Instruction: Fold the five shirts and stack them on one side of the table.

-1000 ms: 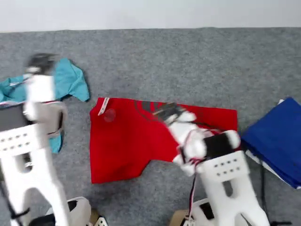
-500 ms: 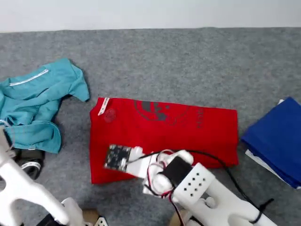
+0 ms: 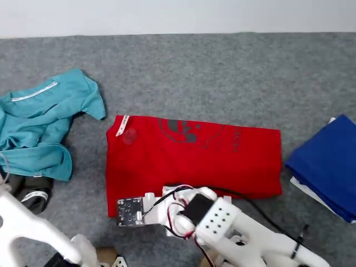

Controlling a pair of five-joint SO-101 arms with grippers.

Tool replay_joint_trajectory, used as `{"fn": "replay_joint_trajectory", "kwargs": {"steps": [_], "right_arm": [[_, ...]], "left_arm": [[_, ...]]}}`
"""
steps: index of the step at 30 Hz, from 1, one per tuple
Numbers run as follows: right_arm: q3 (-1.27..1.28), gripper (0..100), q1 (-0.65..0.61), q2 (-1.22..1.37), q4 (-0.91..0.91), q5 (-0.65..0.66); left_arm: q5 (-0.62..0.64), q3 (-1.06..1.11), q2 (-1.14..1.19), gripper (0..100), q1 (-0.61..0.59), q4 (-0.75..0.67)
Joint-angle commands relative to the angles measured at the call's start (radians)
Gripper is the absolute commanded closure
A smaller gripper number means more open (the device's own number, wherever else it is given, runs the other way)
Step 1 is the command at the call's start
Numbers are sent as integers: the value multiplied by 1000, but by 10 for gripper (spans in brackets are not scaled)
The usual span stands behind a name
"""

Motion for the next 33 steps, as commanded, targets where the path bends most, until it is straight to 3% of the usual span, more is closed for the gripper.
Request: {"fn": "replay_joint_trajectory", "kwargs": {"steps": [1,17,27,33], "right_arm": [[-61,713,-2,77,-16,35],[-226,713,-2,430,-125,100],[-506,716,56,780,-105,100],[-580,855,56,835,-59,100]], "left_arm": [[-8,35,-34,996,-6,-40],[-9,125,-38,996,-8,-89],[-9,125,-38,996,-9,-84],[-9,125,-38,996,-9,-84]]}}
